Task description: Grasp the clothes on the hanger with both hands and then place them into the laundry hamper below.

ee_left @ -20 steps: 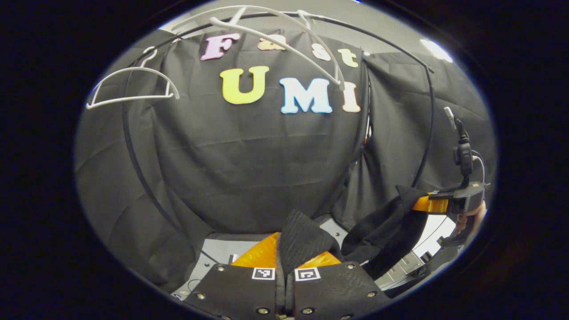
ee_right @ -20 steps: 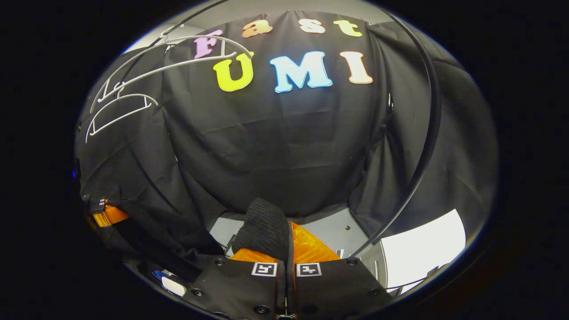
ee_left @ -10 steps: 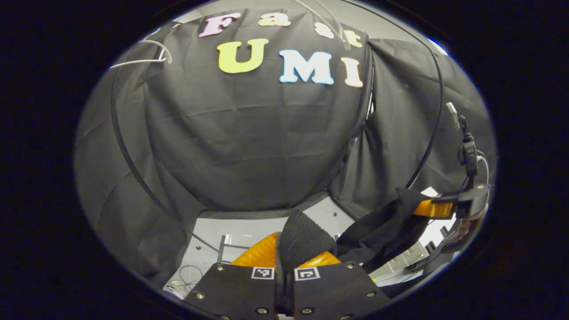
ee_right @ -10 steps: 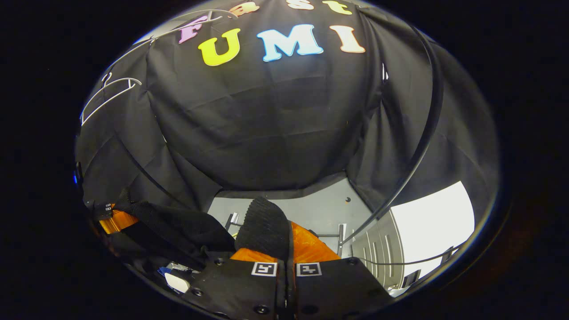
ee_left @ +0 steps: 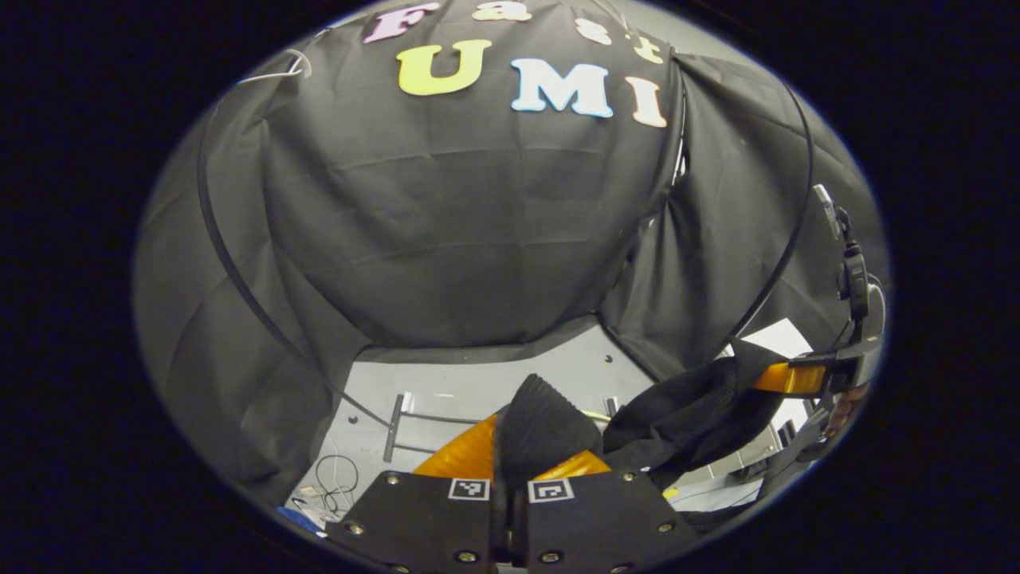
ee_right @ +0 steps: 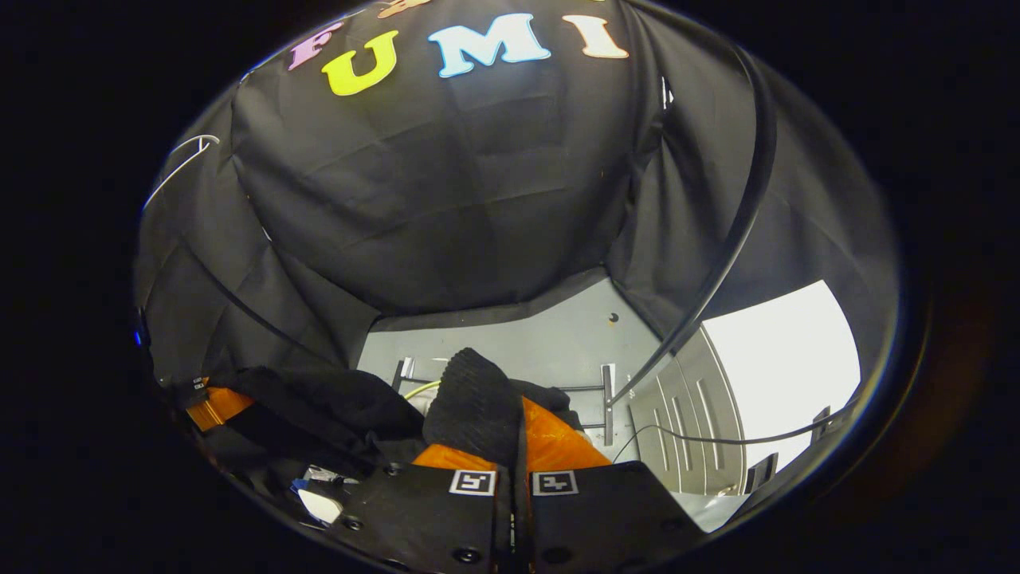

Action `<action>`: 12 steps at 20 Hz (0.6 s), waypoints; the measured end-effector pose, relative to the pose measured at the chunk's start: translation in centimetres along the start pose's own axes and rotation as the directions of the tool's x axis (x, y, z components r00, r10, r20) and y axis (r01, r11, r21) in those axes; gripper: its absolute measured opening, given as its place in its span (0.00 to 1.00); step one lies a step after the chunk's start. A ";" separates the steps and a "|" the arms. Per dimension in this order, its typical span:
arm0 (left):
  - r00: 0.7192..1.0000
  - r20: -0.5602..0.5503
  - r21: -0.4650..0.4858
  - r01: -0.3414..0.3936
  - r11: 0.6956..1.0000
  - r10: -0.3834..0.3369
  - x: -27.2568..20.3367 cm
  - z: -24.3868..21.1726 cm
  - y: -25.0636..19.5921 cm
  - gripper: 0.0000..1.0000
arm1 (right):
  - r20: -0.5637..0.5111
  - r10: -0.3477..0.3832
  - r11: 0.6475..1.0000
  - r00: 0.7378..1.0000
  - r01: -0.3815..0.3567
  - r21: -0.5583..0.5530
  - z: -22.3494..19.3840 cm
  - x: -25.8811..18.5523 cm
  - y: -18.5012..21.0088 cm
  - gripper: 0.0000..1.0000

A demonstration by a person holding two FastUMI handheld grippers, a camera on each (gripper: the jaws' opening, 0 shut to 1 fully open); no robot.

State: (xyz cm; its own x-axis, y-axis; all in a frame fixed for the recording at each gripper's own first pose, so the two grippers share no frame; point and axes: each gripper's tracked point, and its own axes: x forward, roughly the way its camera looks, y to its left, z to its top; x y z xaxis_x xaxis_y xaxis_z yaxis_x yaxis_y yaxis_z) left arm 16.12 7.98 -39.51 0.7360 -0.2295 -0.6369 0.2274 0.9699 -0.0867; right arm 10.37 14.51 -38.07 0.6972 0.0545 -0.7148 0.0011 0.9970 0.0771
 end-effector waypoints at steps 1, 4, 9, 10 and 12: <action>1.000 -0.008 0.000 0.003 1.000 -0.003 0.4 -0.7 -0.2 0.02 | -0.008 -0.005 1.000 1.000 0.005 -0.008 -0.4 0.5 0.0 0.00; 1.000 -0.025 0.011 -0.009 1.000 0.009 1.2 -2.2 -0.2 0.03 | -0.039 -0.010 1.000 0.999 0.010 -0.007 -2.0 1.4 -0.3 0.01; 0.999 -0.033 -0.011 -0.018 1.000 0.017 2.1 -3.4 -0.4 0.03 | -0.060 -0.018 1.000 0.998 0.019 0.020 -2.4 2.3 -0.9 0.01; 0.999 -0.035 -0.015 -0.020 1.000 0.020 2.3 -3.4 -0.3 0.02 | -0.064 -0.018 1.000 0.998 0.018 0.013 -2.4 2.4 -0.8 0.06; 0.999 -0.036 -0.026 -0.030 0.999 0.030 2.5 -3.5 -0.1 0.05 | -0.068 -0.018 1.000 0.998 0.017 -0.008 -2.4 2.4 -0.9 0.06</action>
State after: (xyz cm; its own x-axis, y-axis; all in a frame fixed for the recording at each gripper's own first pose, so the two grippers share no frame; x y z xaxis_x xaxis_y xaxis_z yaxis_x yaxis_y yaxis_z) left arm 15.70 7.63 -43.72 0.7188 -0.1976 -0.6666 0.1885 0.9782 -0.0868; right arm 10.29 13.92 -41.49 0.6468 0.0406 -0.7615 0.0070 0.9982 0.0592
